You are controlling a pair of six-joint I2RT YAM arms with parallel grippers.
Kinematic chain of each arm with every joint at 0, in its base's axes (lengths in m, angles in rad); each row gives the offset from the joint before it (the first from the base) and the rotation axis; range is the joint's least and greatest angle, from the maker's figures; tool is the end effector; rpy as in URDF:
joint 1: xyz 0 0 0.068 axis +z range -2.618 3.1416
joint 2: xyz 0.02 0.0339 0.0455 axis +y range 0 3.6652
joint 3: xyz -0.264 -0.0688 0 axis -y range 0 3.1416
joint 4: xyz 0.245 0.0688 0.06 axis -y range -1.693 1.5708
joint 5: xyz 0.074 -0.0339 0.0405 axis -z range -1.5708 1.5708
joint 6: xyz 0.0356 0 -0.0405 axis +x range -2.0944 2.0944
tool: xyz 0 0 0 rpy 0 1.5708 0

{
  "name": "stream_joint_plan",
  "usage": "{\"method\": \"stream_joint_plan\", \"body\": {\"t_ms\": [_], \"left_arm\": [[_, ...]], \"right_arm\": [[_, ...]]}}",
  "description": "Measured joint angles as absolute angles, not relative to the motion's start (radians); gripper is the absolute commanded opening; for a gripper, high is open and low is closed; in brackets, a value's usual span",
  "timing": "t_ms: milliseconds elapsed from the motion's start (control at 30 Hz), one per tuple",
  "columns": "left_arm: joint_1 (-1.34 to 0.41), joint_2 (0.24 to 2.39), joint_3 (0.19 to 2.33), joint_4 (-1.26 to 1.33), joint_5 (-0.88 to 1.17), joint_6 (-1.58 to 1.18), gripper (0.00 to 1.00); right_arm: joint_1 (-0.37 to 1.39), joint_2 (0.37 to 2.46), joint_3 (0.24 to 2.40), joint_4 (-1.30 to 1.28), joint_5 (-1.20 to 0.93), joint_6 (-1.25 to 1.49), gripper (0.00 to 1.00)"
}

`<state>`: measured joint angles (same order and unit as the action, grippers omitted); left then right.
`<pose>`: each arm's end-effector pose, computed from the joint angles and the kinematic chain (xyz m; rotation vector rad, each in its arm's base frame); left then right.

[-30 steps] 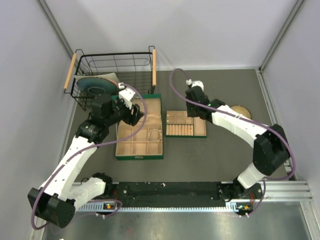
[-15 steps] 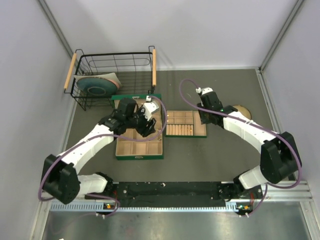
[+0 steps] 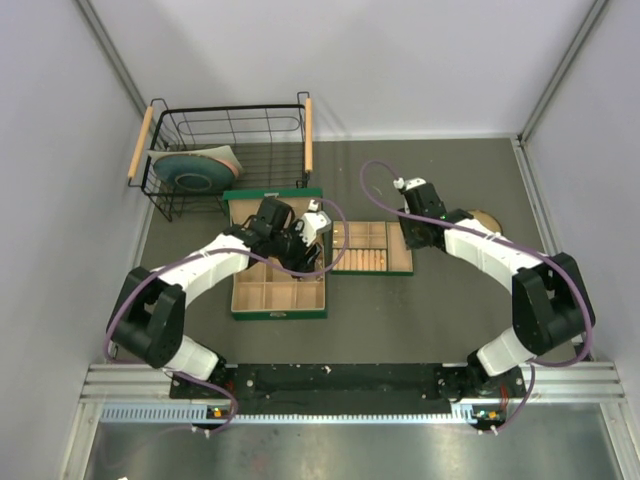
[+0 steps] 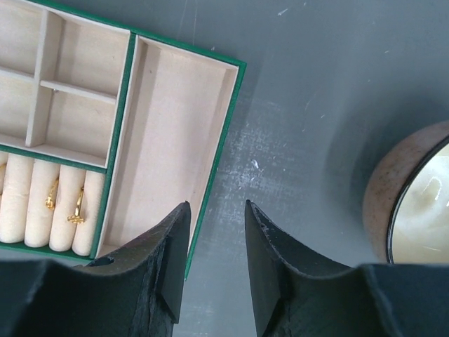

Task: Organize the mixed jewelry

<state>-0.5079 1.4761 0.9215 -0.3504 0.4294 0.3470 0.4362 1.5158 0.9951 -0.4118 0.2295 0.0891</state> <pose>0.2555 -0.1592 0.2147 1.1831 2.1518 -0.6003 0.2868 0.1247 0.2200 -0.3336 2.4472 -0.0630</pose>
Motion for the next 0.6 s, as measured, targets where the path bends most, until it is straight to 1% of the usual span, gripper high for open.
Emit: {"method": "stream_joint_plan", "body": {"t_ms": [600], "left_arm": [[-0.51, 1.569, 0.966, -0.35, 0.395, 0.377, 0.57]], "right_arm": [[0.424, 1.531, 0.995, -0.41, 0.207, 0.089, 0.34]]}}
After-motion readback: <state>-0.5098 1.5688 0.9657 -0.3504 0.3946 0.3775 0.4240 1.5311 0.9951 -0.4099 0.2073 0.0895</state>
